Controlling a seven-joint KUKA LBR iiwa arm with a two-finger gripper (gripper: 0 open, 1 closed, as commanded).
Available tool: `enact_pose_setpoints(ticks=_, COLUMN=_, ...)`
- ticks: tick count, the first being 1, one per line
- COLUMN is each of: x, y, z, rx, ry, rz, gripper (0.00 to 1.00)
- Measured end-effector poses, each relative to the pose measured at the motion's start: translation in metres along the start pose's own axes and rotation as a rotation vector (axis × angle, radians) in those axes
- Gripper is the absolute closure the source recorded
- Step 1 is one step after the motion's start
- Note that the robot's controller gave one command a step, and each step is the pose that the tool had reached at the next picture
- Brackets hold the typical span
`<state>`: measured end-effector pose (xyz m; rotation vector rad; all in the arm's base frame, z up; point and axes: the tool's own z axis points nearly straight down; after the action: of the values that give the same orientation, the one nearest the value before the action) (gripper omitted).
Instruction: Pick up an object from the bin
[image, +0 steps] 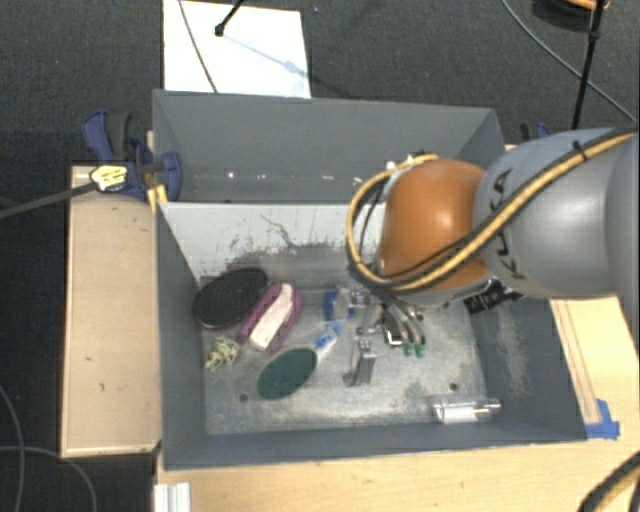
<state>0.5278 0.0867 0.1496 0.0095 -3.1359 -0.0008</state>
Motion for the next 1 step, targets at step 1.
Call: enact_pose_setpoints(ticks=1, x=0.0055, y=0.0845, z=0.0781, rx=0.0, ry=-0.012, rz=-0.337, gripper=0.0)
